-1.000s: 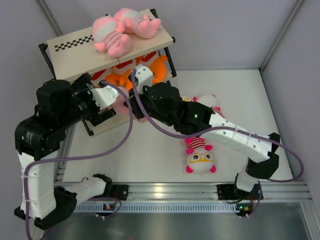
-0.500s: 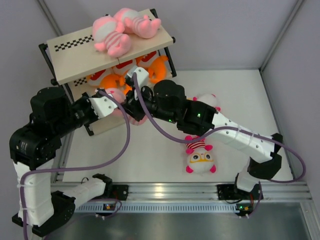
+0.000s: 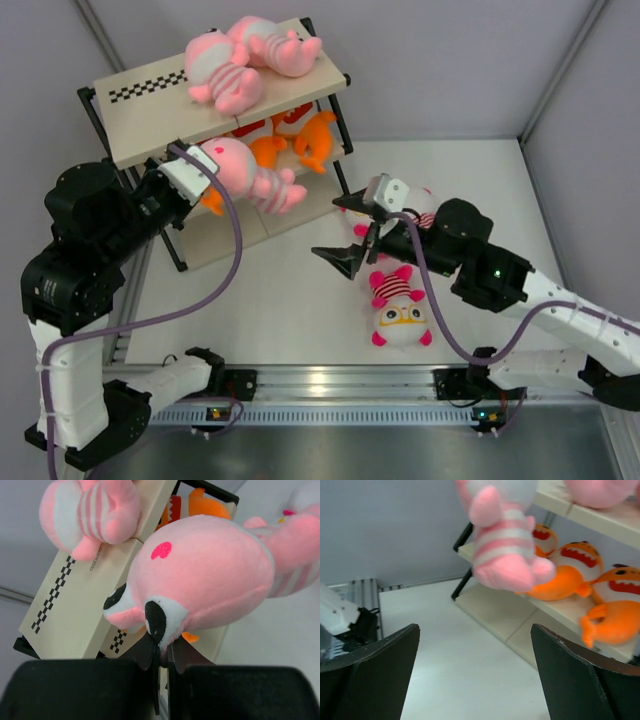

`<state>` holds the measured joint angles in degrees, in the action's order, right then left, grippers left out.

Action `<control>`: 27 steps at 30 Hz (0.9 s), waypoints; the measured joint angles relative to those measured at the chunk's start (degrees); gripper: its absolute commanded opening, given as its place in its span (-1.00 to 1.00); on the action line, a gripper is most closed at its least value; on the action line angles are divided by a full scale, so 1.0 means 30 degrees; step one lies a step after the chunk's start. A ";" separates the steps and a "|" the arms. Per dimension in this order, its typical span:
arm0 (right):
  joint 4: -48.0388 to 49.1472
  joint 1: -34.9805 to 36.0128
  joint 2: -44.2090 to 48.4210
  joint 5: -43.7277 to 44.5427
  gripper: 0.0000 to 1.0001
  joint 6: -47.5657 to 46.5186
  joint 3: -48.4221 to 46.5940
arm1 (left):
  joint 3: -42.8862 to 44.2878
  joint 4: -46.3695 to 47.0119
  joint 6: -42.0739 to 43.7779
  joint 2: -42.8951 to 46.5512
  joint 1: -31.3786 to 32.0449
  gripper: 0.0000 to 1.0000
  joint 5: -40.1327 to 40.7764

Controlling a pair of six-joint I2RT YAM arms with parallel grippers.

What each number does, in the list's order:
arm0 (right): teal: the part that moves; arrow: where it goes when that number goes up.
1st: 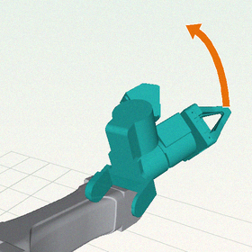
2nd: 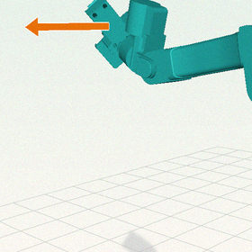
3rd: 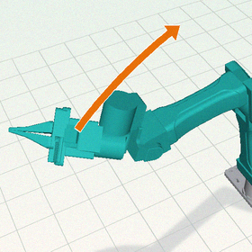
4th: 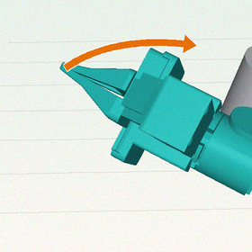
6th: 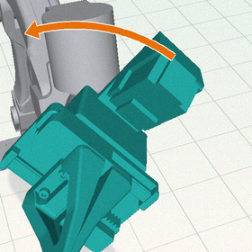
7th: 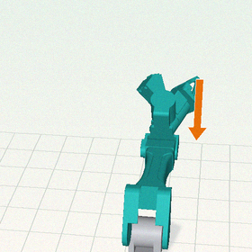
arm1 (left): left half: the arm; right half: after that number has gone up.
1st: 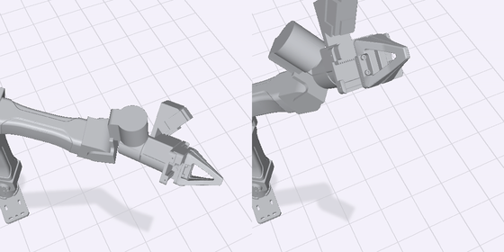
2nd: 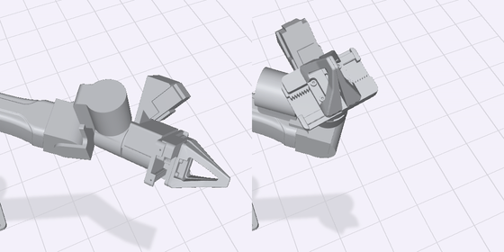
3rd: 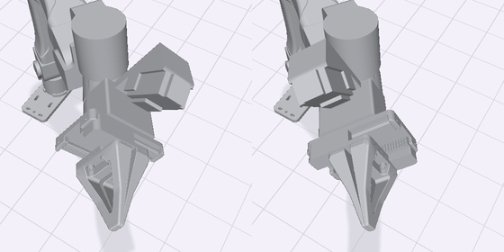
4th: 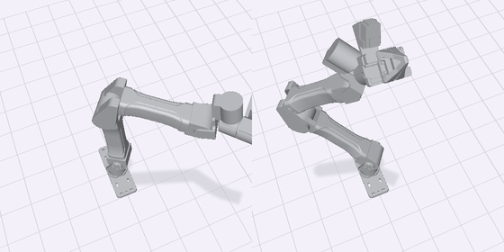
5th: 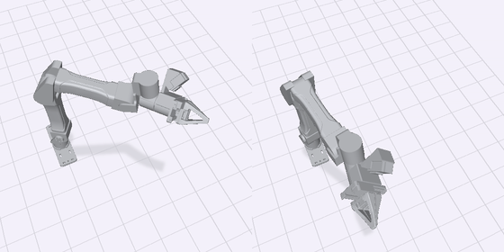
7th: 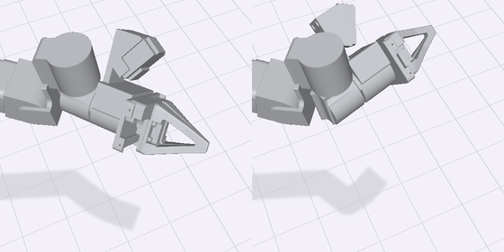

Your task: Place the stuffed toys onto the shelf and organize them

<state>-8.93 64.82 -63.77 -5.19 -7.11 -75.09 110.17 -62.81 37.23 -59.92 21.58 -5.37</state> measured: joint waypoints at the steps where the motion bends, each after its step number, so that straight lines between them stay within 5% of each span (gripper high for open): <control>1: 0.0474 -0.0517 0.0911 -0.0066 0.86 -0.0474 0.0940 | 0.0313 0.0160 -0.0576 -0.0124 0.0000 -1.00 0.0015; 8: 0.3337 -0.1042 0.2098 -0.0495 0.86 -0.4787 0.2922 | 0.1523 0.1064 -0.3687 0.0160 -0.0007 -1.00 -0.0976; 22: 0.6207 -0.1042 -0.1341 -0.3395 0.79 -0.8954 0.0087 | 0.1180 0.1217 -0.5916 0.1632 -0.1144 -1.00 -0.3526; 27: 0.6564 -0.1042 -0.2251 -0.4233 0.26 -0.8531 -0.0743 | 0.1173 0.1239 -0.6207 0.1639 -0.1297 -1.00 -0.3643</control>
<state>10.76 61.69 -70.52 -17.89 -32.71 -77.32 113.69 -59.09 18.61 -55.00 17.69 -16.29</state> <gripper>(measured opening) 0.735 0.056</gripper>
